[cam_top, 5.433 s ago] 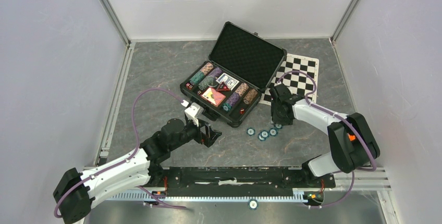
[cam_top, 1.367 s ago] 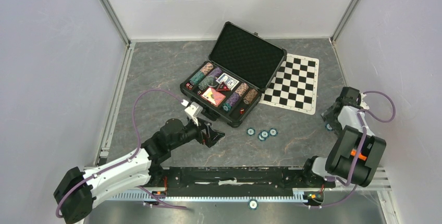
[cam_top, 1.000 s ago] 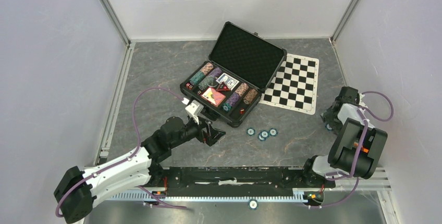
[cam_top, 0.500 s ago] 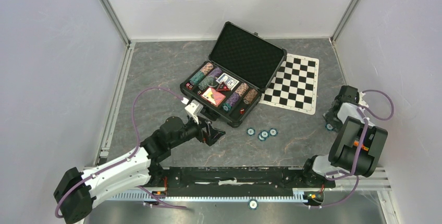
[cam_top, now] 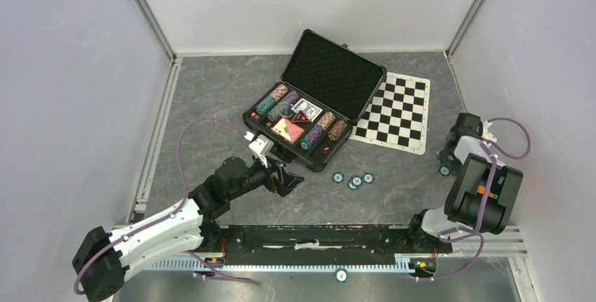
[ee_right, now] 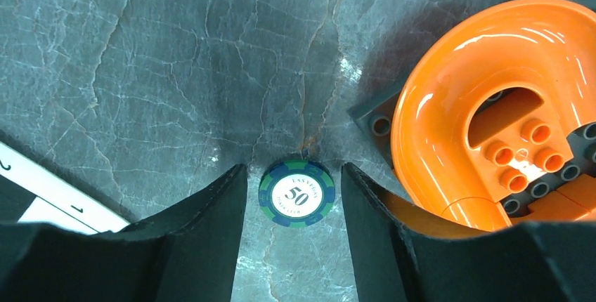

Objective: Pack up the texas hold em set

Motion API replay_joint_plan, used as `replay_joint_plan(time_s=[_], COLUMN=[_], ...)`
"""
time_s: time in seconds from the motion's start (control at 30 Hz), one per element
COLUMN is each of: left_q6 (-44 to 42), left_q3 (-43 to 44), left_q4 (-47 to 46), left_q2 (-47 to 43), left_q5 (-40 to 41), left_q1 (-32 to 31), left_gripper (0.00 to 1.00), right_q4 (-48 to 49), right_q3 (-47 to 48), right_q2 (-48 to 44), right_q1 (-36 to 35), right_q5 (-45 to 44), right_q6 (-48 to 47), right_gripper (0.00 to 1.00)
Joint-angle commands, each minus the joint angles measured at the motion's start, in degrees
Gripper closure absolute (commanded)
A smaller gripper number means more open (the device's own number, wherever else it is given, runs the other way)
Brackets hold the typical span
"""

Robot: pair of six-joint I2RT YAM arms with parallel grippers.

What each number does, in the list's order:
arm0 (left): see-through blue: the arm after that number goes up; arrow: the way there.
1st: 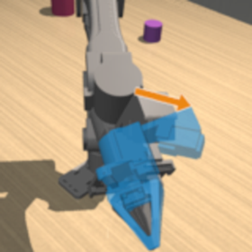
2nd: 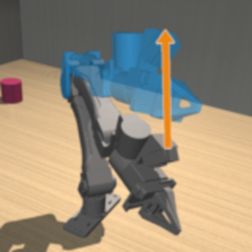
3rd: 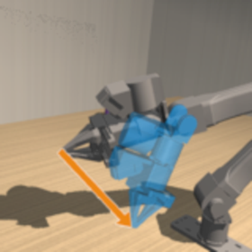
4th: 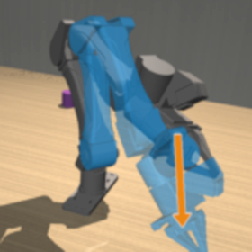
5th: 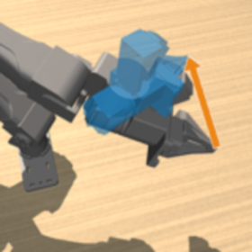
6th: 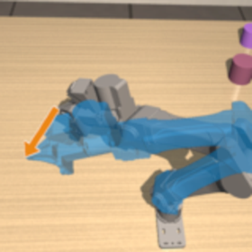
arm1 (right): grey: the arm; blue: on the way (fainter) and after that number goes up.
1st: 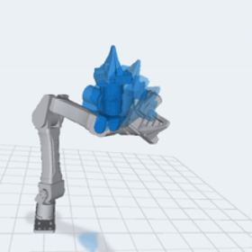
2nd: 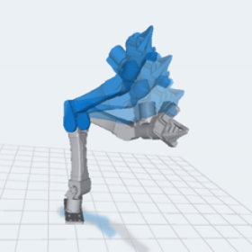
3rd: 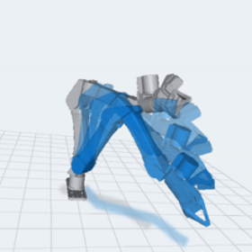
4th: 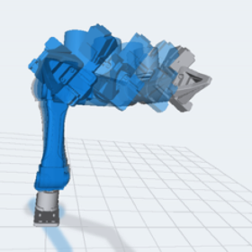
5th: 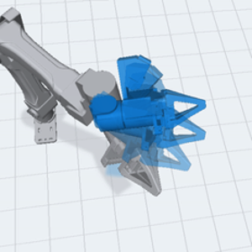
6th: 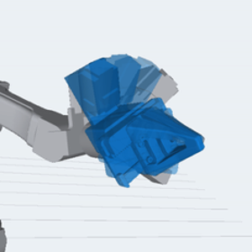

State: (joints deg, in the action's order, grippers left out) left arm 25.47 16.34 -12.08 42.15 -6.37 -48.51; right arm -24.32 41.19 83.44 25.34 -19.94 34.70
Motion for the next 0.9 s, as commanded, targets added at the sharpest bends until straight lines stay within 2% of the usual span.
replay_joint_plan(time_s=[0.0, 0.27, 0.53, 0.6, 0.67, 0.87], left_q6=[-2.10, -2.01, -1.92, -1.83, -1.83, -1.83], left_q3=[1.55, 0.54, 0.45, 0.36, 0.19, -0.08], left_q4=[-1.28, -1.11, -1.63, -1.63, -1.63, -1.62], left_q2=[-1.73, -3.34, -3.19, -3.49, -4.03, -4.69], left_q5=[-0.84, -1.06, -1.62, -1.76, -1.80, -1.81], left_q1=[0.08, 0.08, 0.08, 0.08, 0.08, 0.08], left_gripper=[0.00, 0.00, 0.00, 0.00, 0.00, 0.00], right_q4=[0.19, 0.49, -1.67, -2.00, -1.82, -1.07], right_q3=[-3.35, -6.09, -7.53, -7.69, -8.11, -8.52], right_q2=[1.96, 0.79, -4.66, -4.84, -4.86, -3.97], right_q1=[-0.03, 0.06, 0.06, 0.06, 0.06, 0.15], right_q5=[2.46, 5.51, 5.83, 6.08, 6.12, 5.03], right_q6=[0.19, 0.78, 3.18, 3.13, 3.10, 2.15], right_gripper=[0.42, 0.42, 0.42, 0.43, 0.48, 0.49])
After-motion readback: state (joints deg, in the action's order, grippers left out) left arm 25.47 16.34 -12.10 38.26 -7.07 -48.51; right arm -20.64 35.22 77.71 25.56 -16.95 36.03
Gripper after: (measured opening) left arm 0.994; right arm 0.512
